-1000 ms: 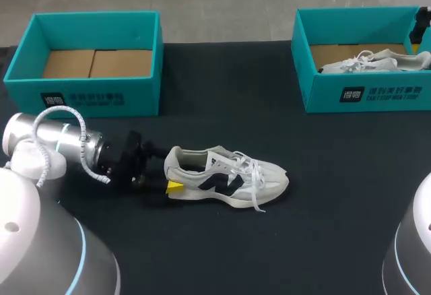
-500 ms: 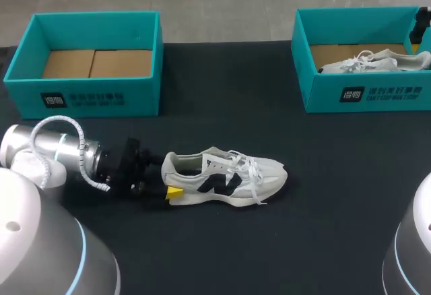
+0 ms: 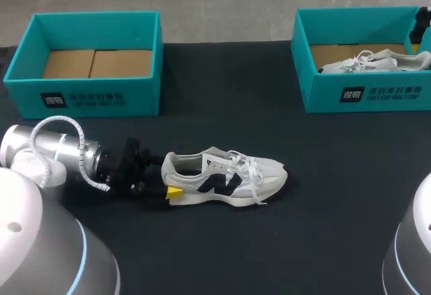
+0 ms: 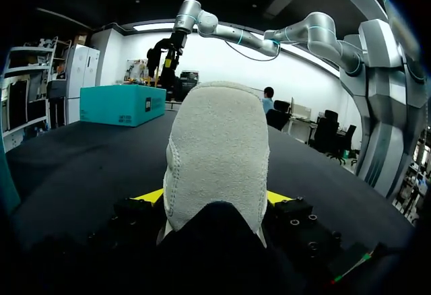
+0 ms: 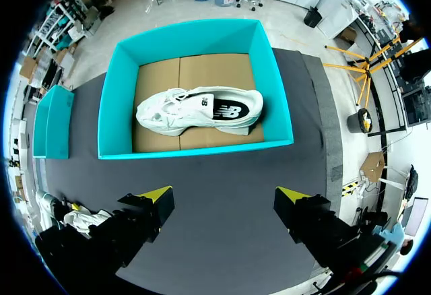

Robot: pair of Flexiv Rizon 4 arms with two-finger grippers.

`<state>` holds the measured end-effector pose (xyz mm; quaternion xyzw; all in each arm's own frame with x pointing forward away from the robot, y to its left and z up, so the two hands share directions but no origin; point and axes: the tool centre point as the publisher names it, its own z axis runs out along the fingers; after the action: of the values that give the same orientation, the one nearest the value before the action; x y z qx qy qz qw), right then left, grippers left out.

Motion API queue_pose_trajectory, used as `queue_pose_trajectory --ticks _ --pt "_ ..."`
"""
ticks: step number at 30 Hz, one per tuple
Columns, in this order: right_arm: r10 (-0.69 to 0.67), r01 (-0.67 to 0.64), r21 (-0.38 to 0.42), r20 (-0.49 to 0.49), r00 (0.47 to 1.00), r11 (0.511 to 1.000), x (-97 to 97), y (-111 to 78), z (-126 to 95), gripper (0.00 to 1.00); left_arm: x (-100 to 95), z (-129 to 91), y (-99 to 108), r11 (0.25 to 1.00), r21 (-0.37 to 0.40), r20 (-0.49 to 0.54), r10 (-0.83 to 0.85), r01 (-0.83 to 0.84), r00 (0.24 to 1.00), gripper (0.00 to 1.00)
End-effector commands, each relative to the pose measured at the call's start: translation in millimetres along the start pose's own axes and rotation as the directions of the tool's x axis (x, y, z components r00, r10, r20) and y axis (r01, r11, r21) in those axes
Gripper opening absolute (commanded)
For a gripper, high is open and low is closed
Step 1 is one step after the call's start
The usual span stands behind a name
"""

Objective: Take the shoe out of the shoebox, open the shoe tongue, remove and reinsert the insole, then place the shoe into the shoebox

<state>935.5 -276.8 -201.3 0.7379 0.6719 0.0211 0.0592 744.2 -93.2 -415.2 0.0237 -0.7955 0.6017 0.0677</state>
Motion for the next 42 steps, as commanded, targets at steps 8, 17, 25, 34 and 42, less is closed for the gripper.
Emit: queue_pose_trajectory --ticks 8,17,25,34,42 --pt "0.149 -0.145 -0.047 0.108 0.983 0.988 39.0 -11.4 -14 1.0 0.3 2 4 1.0 -0.002 0.002 -0.001 0.001 1.0 0.0" --pt "0.172 -0.169 -0.036 0.127 0.977 0.985 100.5 -50.0 -23 1.0 0.3 2 4 1.0 -0.002 0.002 -0.001 0.001 1.0 0.0" --pt "0.138 -0.14 0.001 0.172 0.976 0.99 156.3 -94.3 -15 1.0 0.3 2 4 1.0 -0.002 0.002 -0.001 0.001 1.0 0.0" --pt "0.127 -0.13 0.003 0.182 0.975 0.992 172.3 -108.0 -16 1.0 0.3 2 4 1.0 -0.002 0.002 -0.001 0.001 1.0 0.0" --pt "0.127 -0.13 0.003 0.182 0.975 0.992 172.3 -108.0 -16 1.0 0.3 2 4 1.0 -0.002 0.002 -0.001 0.001 1.0 0.0"
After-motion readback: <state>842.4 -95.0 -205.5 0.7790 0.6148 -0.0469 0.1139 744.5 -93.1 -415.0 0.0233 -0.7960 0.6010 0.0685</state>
